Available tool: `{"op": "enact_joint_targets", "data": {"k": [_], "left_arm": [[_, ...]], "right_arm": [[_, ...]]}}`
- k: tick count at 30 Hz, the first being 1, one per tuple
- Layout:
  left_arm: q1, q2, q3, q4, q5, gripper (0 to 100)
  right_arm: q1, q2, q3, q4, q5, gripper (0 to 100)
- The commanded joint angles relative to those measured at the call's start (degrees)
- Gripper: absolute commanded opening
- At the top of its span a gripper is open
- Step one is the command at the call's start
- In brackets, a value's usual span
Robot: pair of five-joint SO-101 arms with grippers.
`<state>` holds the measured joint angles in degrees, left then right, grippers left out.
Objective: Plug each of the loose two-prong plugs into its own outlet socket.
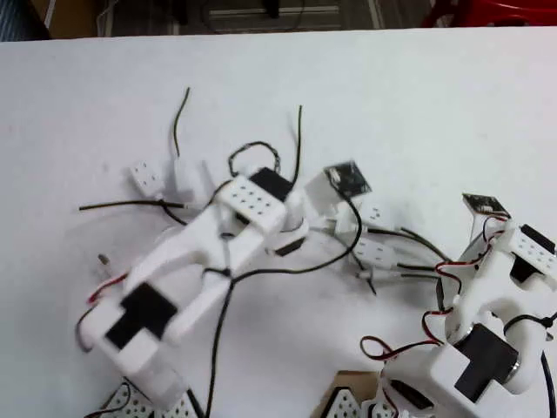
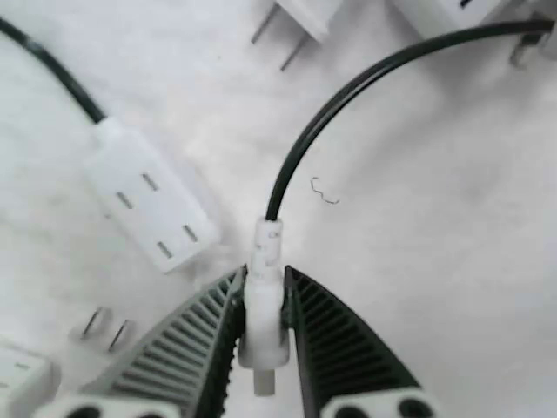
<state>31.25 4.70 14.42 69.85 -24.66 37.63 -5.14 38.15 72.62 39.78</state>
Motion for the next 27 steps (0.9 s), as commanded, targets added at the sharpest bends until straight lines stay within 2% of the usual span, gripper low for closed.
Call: {"op": "enact_joint_targets", "data": {"k": [1, 5, 12, 16, 20, 24, 27], "left_arm": [[0.5, -15.3, 4.0, -3.2, 2.7, 2], [0.8, -30.9, 14.9, -11.3, 5.1, 2], [-2.5, -57.4, 39.7, -35.4, 12.5, 2], [-6.0, -69.8, 50.4, -47.5, 20.3, 2], [-8.9, -80.0, 57.6, -55.1, 29.3, 2], [-13.5, -87.2, 63.1, -60.7, 32.1, 2], [-17.4, -90.4, 65.2, -61.6, 33.7, 2]], "right_arm": [[-0.1, -2.0, -0.3, -0.1, 0.0, 32.3], [-0.4, -2.0, -0.3, -0.1, -0.1, 32.3], [-0.5, -2.1, -0.5, -0.1, -0.1, 32.3], [-2.2, -2.5, -0.4, 0.8, -0.1, 32.3], [-8.5, -2.5, -0.6, 6.6, -0.2, 32.3], [-16.8, -2.6, -0.7, 11.4, -0.4, 32.3], [-21.8, -3.0, -2.5, 12.2, -6.7, 32.3]]}}
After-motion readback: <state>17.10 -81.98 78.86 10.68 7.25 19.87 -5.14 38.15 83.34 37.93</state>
